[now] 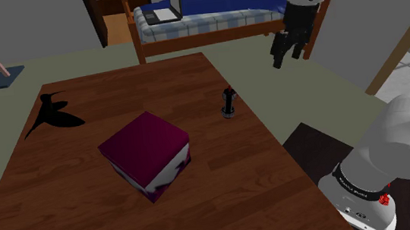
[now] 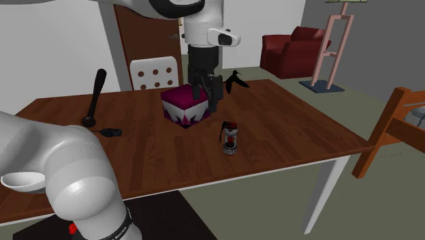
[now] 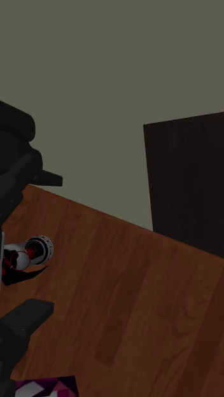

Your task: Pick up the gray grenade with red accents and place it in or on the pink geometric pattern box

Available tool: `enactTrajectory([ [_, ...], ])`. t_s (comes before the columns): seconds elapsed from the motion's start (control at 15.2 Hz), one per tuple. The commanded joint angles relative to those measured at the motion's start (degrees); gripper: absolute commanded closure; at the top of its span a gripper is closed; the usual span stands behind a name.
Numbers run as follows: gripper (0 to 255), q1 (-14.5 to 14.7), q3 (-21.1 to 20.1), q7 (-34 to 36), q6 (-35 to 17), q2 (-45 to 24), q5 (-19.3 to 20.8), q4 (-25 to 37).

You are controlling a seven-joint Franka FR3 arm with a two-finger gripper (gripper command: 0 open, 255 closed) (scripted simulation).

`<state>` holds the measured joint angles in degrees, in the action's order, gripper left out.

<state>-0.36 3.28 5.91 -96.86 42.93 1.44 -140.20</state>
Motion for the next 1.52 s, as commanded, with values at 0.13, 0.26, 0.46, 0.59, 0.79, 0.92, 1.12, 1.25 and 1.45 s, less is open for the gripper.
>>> enactTrajectory([
  [0.13,0,0.0,-0.4,2.0,-4.2,-2.9,-1.2,-0.9],
  [0.26,0,0.1,-0.8,3.8,-8.4,-6.1,-2.5,-1.4],
  [0.46,0,0.2,-1.4,6.4,-14.5,-11.5,-4.3,-1.6],
  [0.59,0,0.4,-1.7,8.0,-18.5,-15.3,-5.5,-1.2],
  [0.79,0,0.6,-2.1,10.1,-24.2,-21.4,-7.3,-0.1],
  [0.92,0,0.8,-2.2,11.3,-27.7,-25.7,-8.6,1.1],
  [1.12,0,1.1,-2.4,12.9,-32.3,-31.8,-10.5,3.4],
  [1.25,0,1.2,-2.5,12.7,-33.9,-32.7,-10.7,2.7],
  [1.45,0,1.4,-2.7,12.5,-36.4,-34.2,-11.1,1.8],
])
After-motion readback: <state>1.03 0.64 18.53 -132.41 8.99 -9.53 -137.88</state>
